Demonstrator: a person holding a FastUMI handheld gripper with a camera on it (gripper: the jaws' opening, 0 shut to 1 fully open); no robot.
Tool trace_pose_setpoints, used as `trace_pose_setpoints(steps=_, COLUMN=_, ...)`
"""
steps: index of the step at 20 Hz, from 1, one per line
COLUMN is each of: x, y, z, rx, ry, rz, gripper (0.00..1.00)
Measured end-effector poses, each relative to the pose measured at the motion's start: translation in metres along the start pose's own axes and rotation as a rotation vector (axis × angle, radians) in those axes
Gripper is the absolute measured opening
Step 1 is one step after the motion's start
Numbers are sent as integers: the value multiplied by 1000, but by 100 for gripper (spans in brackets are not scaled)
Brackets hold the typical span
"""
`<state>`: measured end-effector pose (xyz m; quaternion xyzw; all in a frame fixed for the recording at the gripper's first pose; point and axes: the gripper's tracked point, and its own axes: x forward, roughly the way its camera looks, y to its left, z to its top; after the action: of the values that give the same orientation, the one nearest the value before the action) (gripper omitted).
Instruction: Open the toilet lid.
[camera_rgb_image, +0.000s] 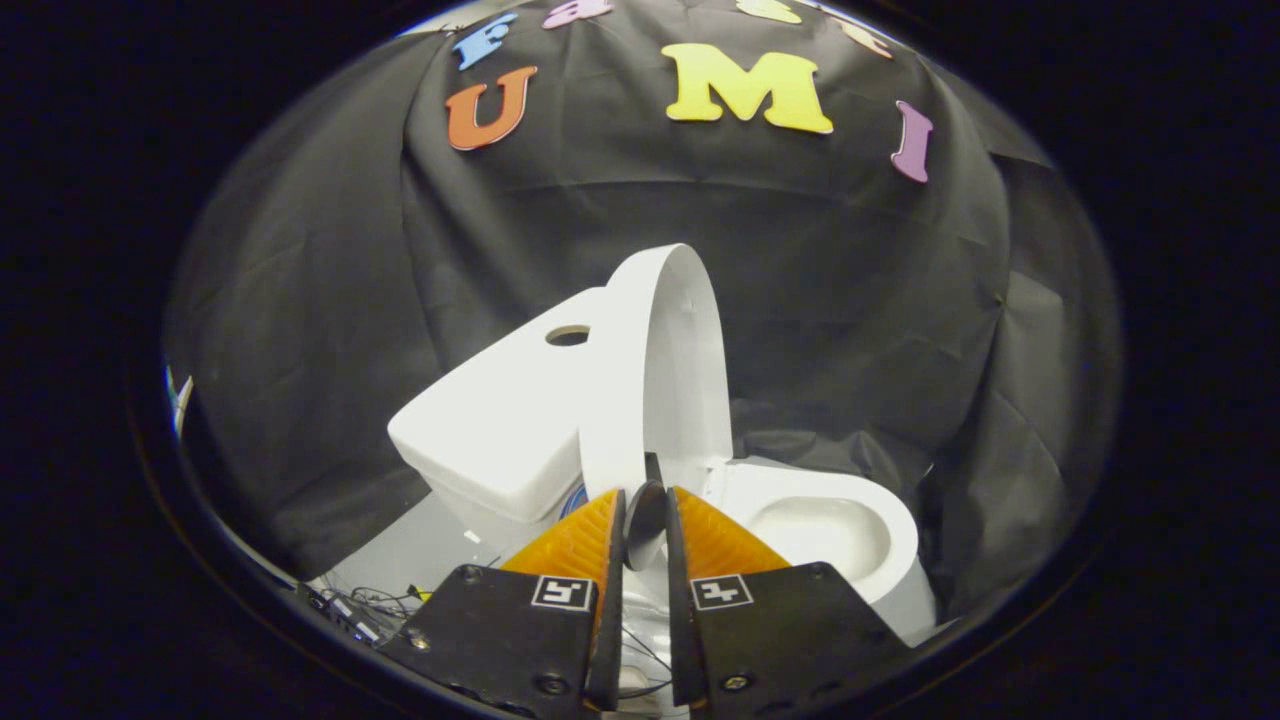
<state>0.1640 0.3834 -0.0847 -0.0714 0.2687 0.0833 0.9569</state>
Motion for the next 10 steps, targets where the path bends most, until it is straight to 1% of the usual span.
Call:
trace_pose_setpoints(steps=8, x=1, y=5, z=0, rx=-66, ry=-6, rz=-61, gripper=23)
trace_pose_setpoints(steps=10, x=0, y=3, z=0, rx=-55, ry=2, rz=-67, gripper=23)
